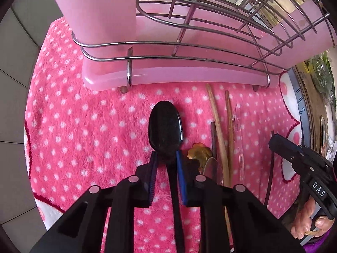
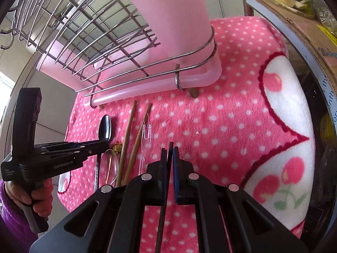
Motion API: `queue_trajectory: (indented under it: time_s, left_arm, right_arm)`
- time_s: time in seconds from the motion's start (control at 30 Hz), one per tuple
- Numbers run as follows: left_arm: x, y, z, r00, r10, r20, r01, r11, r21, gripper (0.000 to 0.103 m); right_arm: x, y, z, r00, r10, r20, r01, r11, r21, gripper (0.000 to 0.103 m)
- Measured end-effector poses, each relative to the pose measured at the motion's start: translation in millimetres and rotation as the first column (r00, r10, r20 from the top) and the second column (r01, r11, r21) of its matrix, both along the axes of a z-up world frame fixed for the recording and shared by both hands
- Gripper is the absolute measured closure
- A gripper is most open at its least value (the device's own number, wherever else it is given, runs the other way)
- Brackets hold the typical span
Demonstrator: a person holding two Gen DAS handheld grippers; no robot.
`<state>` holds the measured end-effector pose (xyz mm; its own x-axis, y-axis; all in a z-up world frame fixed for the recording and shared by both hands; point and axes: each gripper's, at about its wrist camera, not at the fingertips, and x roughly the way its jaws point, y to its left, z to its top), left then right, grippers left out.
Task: Organize utensils
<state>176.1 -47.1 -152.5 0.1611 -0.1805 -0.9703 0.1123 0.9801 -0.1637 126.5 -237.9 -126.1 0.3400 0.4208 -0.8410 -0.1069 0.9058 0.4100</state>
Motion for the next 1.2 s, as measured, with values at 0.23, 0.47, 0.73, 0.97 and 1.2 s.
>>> queue_trajectory:
  time_s: [0.23, 0.47, 0.73, 0.97, 1.2]
  left_arm:
    - [-4, 10, 15, 0.999, 0.025, 0.043, -0.023, 0.998, -0.06, 0.091]
    - [-22, 27, 44, 0.991, 0.05, 0.123, -0.032, 0.99, -0.139, 0.092]
    - [-60, 53, 84, 0.958, 0.1, 0.27, -0.04, 0.974, -0.221, 0.092]
    - [-87, 78, 114, 0.914, 0.129, 0.386, -0.036, 0.971, -0.238, 0.092]
    - [-96, 75, 126, 0.887, 0.145, 0.438, -0.027, 0.964, -0.264, 0.092]
  right_arm:
    - [-4, -5, 10, 0.999, -0.011, 0.036, 0.011, 1.0, 0.005, 0.097]
    - [-13, -14, 25, 0.996, -0.025, 0.09, 0.024, 1.0, 0.014, 0.098]
    - [-25, -15, 42, 0.987, -0.04, 0.155, 0.04, 0.999, 0.001, 0.098]
    - [-35, -15, 59, 0.975, -0.053, 0.216, 0.055, 0.998, -0.005, 0.099]
    - [-32, -9, 55, 0.984, -0.011, 0.18, 0.018, 0.999, -0.033, 0.099]
